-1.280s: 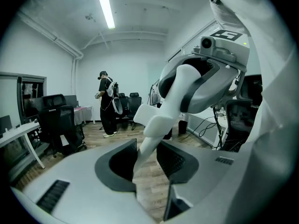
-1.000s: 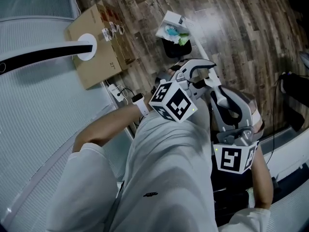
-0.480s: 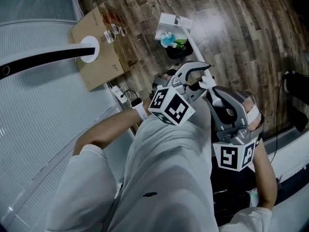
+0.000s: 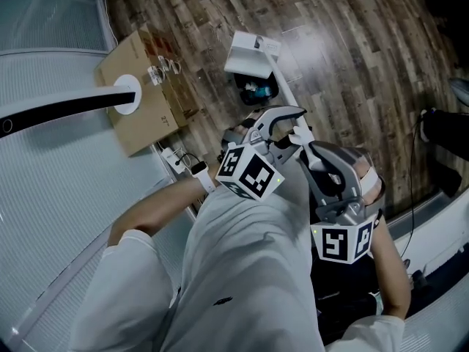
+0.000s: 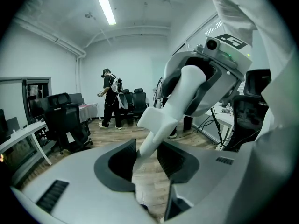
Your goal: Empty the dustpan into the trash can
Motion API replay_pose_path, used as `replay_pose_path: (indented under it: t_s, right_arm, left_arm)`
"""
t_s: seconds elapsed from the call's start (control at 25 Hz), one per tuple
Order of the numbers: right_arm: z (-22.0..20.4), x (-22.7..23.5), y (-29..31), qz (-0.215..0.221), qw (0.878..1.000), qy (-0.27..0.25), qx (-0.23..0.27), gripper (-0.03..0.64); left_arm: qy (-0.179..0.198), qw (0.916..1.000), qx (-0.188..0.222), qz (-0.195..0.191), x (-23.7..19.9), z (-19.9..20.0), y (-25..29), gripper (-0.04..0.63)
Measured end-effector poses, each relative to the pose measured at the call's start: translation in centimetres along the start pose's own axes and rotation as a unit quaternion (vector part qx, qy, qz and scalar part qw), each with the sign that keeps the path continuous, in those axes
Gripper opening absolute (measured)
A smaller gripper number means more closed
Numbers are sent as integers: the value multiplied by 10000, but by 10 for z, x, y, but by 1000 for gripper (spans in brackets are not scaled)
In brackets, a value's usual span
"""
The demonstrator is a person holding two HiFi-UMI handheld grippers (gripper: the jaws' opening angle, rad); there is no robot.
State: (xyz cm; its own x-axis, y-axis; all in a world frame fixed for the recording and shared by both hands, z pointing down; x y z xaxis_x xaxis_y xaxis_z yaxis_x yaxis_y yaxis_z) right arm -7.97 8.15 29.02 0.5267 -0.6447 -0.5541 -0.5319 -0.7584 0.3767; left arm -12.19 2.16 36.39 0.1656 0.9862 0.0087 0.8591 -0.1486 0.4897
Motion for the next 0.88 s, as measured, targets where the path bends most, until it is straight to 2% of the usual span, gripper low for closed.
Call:
replay_pose_path:
  t_s: [0.36,0.68,0.88]
  right_arm:
    - [2,21,-6,-349,9987,372,-85,122]
    - [-1,48,-21,-852,9935,682,-315,124]
    - [-20,62,-36,-1235,9870,881,-537,123]
  left_arm:
    - [168,9996,18,-206,-6,19,7,141]
    - [373,9977,138,-551,-11,50,24,143]
    - [549,9950,194,-811,-11,68,53,143]
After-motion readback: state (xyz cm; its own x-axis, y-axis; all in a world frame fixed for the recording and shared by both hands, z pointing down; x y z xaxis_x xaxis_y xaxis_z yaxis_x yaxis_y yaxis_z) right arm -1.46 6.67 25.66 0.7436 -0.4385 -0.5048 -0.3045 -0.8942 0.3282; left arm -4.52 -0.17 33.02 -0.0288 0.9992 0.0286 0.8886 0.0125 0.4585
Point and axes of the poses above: the fingertips, and each gripper's own axes: y forward along the fingers, x to its right, z out of its top, the point moved 5 cm from there along -y, backward along the fingers, and after that the axes turned 10 degrees about -z, right-handed, at the moved point
